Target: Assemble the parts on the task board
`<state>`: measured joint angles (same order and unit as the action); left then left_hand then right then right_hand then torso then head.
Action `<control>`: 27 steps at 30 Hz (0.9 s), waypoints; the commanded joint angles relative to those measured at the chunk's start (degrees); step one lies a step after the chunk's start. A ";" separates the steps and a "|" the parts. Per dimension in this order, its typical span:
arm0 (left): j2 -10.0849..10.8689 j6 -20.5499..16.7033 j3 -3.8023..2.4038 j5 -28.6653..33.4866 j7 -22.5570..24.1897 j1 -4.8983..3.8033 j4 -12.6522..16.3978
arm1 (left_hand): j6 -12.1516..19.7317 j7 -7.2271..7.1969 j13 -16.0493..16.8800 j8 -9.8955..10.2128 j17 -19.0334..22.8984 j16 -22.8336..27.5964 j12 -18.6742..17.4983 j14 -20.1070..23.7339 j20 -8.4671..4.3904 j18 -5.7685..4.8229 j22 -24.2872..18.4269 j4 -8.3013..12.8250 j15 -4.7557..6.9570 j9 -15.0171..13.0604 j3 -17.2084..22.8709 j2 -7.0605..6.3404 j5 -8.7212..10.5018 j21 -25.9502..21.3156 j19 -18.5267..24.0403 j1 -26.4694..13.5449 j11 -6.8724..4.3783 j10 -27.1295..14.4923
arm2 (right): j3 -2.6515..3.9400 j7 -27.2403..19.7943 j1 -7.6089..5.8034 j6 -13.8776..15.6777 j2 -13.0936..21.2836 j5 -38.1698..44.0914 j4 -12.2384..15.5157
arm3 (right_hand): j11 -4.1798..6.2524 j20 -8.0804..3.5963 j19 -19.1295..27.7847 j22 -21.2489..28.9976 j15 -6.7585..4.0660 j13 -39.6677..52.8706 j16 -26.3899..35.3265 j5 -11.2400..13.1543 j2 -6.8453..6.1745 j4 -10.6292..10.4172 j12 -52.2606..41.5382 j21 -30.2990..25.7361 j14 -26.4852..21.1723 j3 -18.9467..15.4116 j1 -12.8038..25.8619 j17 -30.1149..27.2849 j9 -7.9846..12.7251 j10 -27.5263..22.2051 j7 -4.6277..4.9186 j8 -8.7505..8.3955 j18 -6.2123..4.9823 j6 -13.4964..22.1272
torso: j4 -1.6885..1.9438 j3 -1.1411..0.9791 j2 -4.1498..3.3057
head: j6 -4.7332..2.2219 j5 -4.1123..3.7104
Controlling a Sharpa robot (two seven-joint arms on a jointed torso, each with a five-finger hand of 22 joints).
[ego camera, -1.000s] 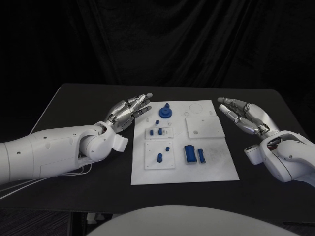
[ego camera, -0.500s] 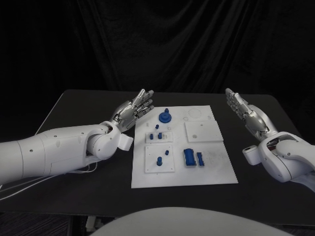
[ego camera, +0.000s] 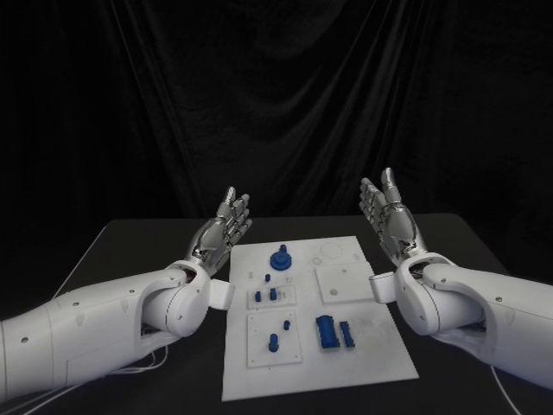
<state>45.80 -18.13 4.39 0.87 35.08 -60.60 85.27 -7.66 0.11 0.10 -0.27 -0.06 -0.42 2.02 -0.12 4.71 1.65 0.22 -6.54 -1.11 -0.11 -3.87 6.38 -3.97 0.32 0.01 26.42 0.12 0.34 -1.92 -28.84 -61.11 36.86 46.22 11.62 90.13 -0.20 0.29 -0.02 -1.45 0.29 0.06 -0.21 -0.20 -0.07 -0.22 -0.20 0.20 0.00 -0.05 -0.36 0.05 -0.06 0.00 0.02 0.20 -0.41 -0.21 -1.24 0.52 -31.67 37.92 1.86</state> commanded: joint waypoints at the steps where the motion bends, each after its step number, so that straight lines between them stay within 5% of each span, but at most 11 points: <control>1: -0.43 -14.26 -1.23 -0.60 -2.84 0.18 1.67 | 2.46 -0.11 -0.10 0.27 0.06 0.42 -2.02 0.12 -4.71 -1.65 -0.22 2.05 1.11 0.11 3.87 -2.03 3.97 -0.32 -0.01 -8.43 -0.12 -0.34 | 0.98 -0.86 0.61 6.22 -0.82 -9.66 -0.13 | 0.20 -0.29 0.02 1.45 -0.29 -0.06 0.21 0.20 0.07 0.22 0.20 -0.20 0.00 0.05 0.36 -0.05 0.06 0.00 -0.02 -0.20 0.41 0.21 | 0.94 -0.39 0.37 | -2.29 -1.20; 3: -0.60 -17.26 -2.04 -0.67 -3.46 0.25 2.44 | 2.74 -0.11 -0.10 0.27 0.06 0.42 -2.02 0.12 -4.71 -1.65 -0.22 2.35 1.11 0.11 3.87 -2.30 3.97 -0.32 -0.01 -9.58 -0.12 -0.34 | 1.50 -0.91 0.80 6.80 -1.22 -10.76 -0.15 | 0.20 -0.29 0.02 1.45 -0.29 -0.06 0.21 0.20 0.07 0.22 0.20 -0.20 0.00 0.05 0.36 -0.05 0.06 0.00 -0.02 -0.20 0.41 0.21 | 1.09 -0.45 0.43 | -2.92 -1.54; 4: -0.68 -18.60 -2.40 -0.70 -3.75 0.28 2.79 | 2.95 -0.11 -0.10 0.27 0.06 0.42 -2.02 0.12 -4.71 -1.65 -0.22 6.54 1.11 0.11 3.87 -6.38 3.97 -0.32 -0.01 -10.28 -0.12 -0.34 | 1.69 -0.93 0.87 7.00 -1.36 -11.14 -0.16 | 0.20 -0.29 0.02 1.45 -0.29 -0.06 0.21 0.20 0.07 0.22 0.20 -0.20 0.00 0.05 0.36 -0.05 0.06 0.00 -0.02 -0.20 0.41 0.21 | 1.15 -0.48 0.45 | -3.16 -1.66; 8: -0.96 -23.40 -3.69 -0.81 -4.75 0.39 4.02 | 3.58 -0.11 -0.10 0.27 0.06 0.42 -2.02 0.12 -4.71 -1.65 -0.22 6.54 1.11 0.11 3.87 -6.38 3.97 -0.32 -0.01 -12.85 -0.12 -0.34 | 1.92 -0.95 0.95 7.25 -1.53 -11.62 -0.17 | 0.20 -0.29 0.02 1.45 -0.29 -0.06 0.21 0.20 0.07 0.22 0.20 -0.20 0.00 0.05 0.36 -0.05 0.06 0.00 -0.02 -0.20 0.41 0.21 | 1.24 -0.52 0.49 | -3.54 -1.86; 9: -1.00 -24.11 -3.88 -0.83 -4.90 0.40 4.20 | 7.66 -0.11 -0.10 0.27 0.06 0.42 -2.02 0.12 -4.71 -1.65 -0.22 6.54 1.11 0.11 3.87 -6.38 3.97 -0.32 -0.01 -13.40 -0.12 -0.34 | 1.92 -0.95 0.95 7.25 -1.53 -11.62 -0.17 | 0.20 -0.29 0.02 1.45 -0.29 -0.06 0.21 0.20 0.07 0.22 0.20 -0.20 0.00 0.05 0.36 -0.05 0.06 0.00 -0.02 -0.20 0.41 0.21 | 1.24 -0.52 0.49 | -3.54 -1.86; 11: -1.07 -25.21 -4.18 -0.86 -5.12 0.43 4.48 | 7.66 -0.11 -0.10 0.27 0.06 0.42 -2.02 0.12 -4.71 -1.65 -0.22 6.54 1.11 0.11 3.87 -6.38 3.97 -0.32 -0.01 -14.37 -0.12 -0.34 | 1.92 -0.95 0.95 7.25 -1.53 -11.62 -0.17 | 0.20 -0.29 0.02 1.45 -0.29 -0.06 0.21 0.20 0.07 0.22 0.20 -0.20 0.00 0.05 0.36 -0.05 0.06 0.00 -0.02 -0.20 0.41 0.21 | 1.24 -0.52 0.49 | -3.54 -1.86; 27: -1.11 -25.99 -4.39 -0.87 -5.29 0.44 4.68 | 7.66 -0.11 -0.10 0.27 0.06 0.42 -2.02 0.12 -4.71 -1.65 -0.22 6.54 1.11 0.11 3.87 -6.38 3.97 -0.32 -0.01 -20.14 -0.12 -0.34 | 1.92 -0.95 0.95 7.25 -1.53 -11.62 -0.17 | 0.20 -0.29 0.02 1.45 -0.29 -0.06 0.21 0.20 0.07 0.22 0.20 -0.20 0.00 0.05 0.36 -0.05 0.06 0.00 -0.02 -0.20 0.41 0.21 | 1.24 -0.52 0.49 | -3.54 -1.86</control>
<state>44.80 -42.87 0.09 0.45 29.51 -60.22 89.80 -0.39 0.01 0.07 -0.27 -0.09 -0.20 0.19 0.08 0.37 0.77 0.10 -0.32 -0.50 -0.07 -0.01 0.05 -0.37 0.33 -0.03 7.40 0.13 0.34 -0.06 -29.23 -60.27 43.23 44.67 0.16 89.93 -0.20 0.30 -0.02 -1.45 0.30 0.07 -0.21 -0.20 -0.07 -0.23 -0.22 0.21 0.00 -0.06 -0.37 0.07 -0.09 0.00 0.03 0.21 -0.42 -0.21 0.00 0.00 -31.18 34.37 -0.01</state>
